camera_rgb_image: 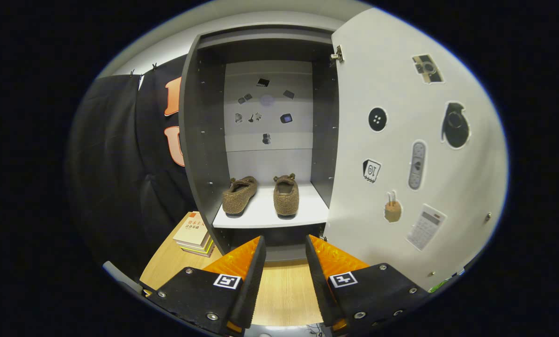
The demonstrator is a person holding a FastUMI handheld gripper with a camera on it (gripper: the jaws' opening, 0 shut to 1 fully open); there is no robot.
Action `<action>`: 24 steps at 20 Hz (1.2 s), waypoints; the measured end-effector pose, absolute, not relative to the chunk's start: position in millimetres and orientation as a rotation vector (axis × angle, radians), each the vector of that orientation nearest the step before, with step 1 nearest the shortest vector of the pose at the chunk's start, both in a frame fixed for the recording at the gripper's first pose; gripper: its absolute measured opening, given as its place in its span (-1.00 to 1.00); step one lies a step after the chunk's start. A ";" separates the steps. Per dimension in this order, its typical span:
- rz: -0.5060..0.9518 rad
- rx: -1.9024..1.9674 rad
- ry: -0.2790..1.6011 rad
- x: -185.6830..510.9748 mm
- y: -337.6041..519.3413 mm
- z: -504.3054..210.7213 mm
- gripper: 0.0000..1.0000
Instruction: Open the shoe cabinet door, grab the shoes and put them into the shoe cabinet, then close the shoe cabinet door.
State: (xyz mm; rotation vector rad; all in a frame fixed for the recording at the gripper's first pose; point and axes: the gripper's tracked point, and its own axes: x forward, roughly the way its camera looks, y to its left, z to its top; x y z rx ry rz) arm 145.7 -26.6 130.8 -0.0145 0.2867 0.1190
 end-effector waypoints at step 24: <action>-0.120 0.102 0.210 4.3 -242.3 121.0 0.16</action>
